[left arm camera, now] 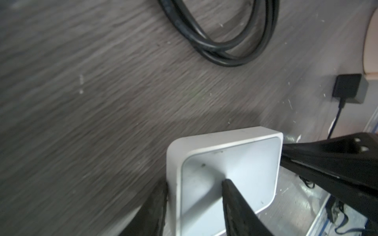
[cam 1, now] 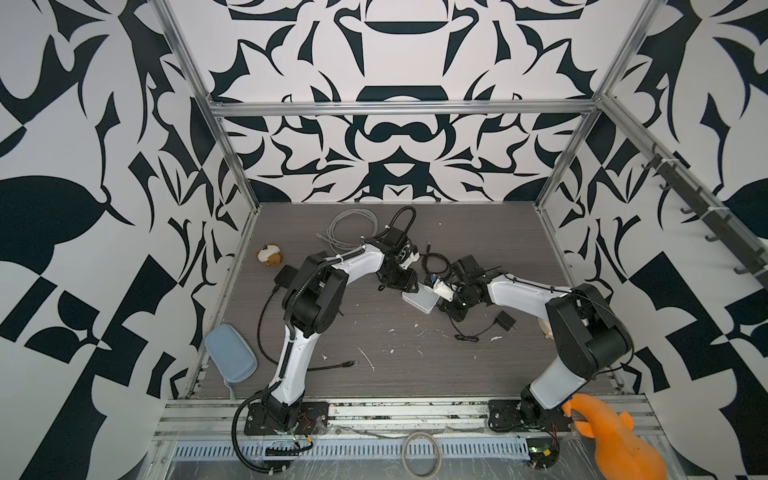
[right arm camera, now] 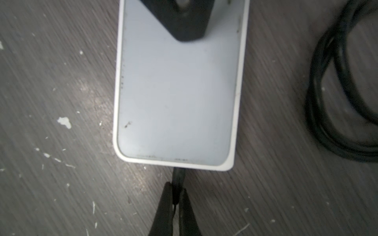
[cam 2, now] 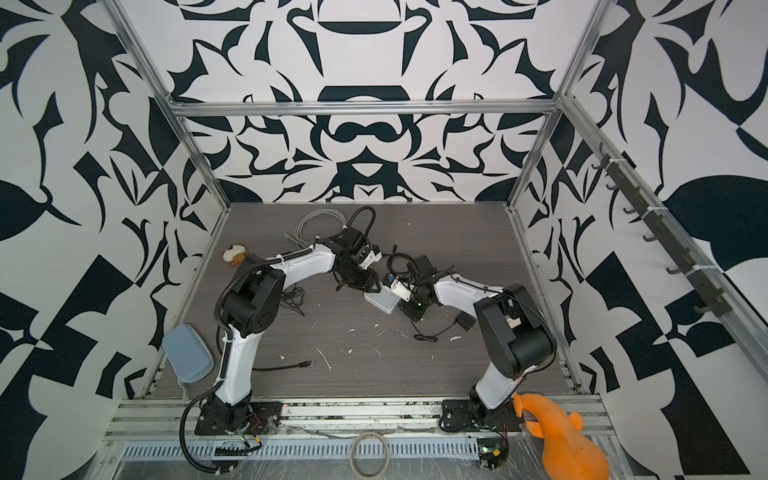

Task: Insert the plug into the switch port
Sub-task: 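Hold the white router with the left gripper while right gripper presses the plug in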

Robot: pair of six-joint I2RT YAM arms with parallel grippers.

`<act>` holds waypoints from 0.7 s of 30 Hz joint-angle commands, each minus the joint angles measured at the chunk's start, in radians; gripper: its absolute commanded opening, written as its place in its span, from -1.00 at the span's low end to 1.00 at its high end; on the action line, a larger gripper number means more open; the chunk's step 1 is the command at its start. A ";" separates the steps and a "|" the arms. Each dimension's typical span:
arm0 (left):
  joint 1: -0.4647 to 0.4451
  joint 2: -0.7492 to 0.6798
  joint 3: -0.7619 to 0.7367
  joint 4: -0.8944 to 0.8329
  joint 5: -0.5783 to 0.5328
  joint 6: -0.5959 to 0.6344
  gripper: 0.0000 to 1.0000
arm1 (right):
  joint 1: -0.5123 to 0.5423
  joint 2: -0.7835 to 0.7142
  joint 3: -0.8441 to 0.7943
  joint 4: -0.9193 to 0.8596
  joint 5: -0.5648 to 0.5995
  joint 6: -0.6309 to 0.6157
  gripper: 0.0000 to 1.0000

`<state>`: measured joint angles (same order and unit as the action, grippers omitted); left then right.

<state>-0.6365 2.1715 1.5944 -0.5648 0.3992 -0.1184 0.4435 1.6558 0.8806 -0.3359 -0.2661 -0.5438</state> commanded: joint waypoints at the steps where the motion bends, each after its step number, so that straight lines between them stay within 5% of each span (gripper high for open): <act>1: -0.004 0.053 0.037 -0.058 0.076 0.084 -0.08 | 0.018 -0.001 0.043 0.041 -0.054 -0.028 -1.00; 12: -0.014 0.054 -0.004 -0.081 0.172 0.101 -0.19 | 0.022 -0.013 0.047 0.168 -0.012 0.046 -1.00; 21: -0.046 0.072 0.023 -0.127 0.073 0.180 -0.21 | 0.027 -0.021 0.119 0.130 -0.020 0.015 -1.00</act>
<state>-0.6231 2.1994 1.6238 -0.5751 0.4458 0.0101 0.4564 1.6657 0.8997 -0.3553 -0.2569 -0.5220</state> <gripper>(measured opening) 0.402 0.050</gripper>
